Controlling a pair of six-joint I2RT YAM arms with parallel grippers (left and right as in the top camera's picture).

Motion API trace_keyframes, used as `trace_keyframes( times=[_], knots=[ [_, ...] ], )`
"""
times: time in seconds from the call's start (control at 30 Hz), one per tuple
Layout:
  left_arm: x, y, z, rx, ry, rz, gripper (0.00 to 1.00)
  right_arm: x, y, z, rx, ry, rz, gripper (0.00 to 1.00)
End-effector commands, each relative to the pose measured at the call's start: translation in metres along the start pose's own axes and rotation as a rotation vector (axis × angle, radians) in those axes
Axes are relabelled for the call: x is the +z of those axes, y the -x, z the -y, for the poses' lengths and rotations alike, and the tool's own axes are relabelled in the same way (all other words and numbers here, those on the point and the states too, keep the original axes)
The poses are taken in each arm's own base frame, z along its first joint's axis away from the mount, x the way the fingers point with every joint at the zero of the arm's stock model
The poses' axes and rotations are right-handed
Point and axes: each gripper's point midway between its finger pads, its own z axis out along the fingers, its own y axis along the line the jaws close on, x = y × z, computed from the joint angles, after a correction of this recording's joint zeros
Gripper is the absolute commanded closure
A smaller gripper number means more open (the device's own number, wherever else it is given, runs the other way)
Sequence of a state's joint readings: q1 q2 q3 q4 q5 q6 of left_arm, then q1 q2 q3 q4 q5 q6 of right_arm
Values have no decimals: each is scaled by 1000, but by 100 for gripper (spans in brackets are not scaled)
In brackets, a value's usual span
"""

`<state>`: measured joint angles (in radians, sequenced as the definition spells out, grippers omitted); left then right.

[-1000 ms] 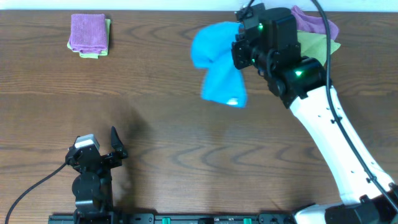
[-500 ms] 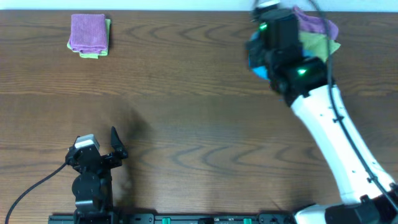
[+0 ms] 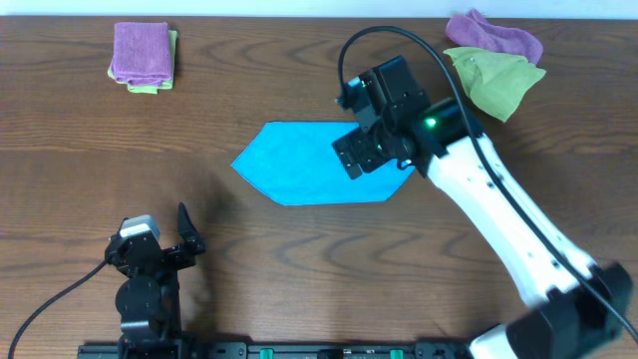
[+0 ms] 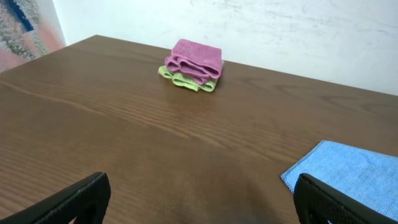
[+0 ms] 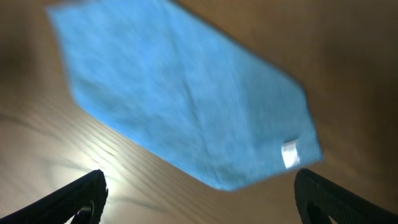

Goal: Fold the cloth

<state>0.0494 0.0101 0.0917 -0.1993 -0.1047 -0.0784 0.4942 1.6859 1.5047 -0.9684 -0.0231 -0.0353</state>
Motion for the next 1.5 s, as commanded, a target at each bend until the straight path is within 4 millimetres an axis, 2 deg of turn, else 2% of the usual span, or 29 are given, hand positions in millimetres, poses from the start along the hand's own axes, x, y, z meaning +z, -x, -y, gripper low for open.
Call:
trace_keyframes(
  times=[0.0, 0.07, 0.17, 0.27, 0.47, 0.6, 0.73, 0.83, 0.93, 1.07, 1.23, 1.47],
  knots=[
    [3, -14, 0, 2, 0, -31, 5, 40, -30, 17, 95, -35, -135, 5],
    [3, -14, 0, 2, 0, -31, 4, 62, -46, 36, 170, -83, -209, 6],
    [3, -14, 0, 2, 0, -31, 5, 75, -56, 55, 264, -101, -251, 9],
    [3, -14, 0, 2, 0, -31, 5, 80, -65, 69, 320, -92, -282, 12],
    [3, -14, 0, 2, 0, -31, 4, 76, -83, 108, 455, -97, -305, 12],
    [3, -14, 0, 2, 0, -31, 5, 80, -80, 102, 452, 82, -262, 18],
    [3, -14, 0, 2, 0, -31, 4, 89, -78, 107, 471, 117, -215, 18],
    [3, -14, 0, 2, 0, -31, 4, 92, -66, 101, 446, 199, -147, 18],
    [3, -14, 0, 2, 0, -31, 5, 98, -63, 108, 453, 204, -120, 17],
    [3, -14, 0, 2, 0, -31, 4, 112, -70, 117, 495, 235, -130, 17],
    [3, -14, 0, 2, 0, -31, 5, 119, -72, 127, 525, 249, -121, 17],
    [3, -14, 0, 2, 0, -31, 5, 131, -67, 128, 535, 269, -96, 19]
  ],
)
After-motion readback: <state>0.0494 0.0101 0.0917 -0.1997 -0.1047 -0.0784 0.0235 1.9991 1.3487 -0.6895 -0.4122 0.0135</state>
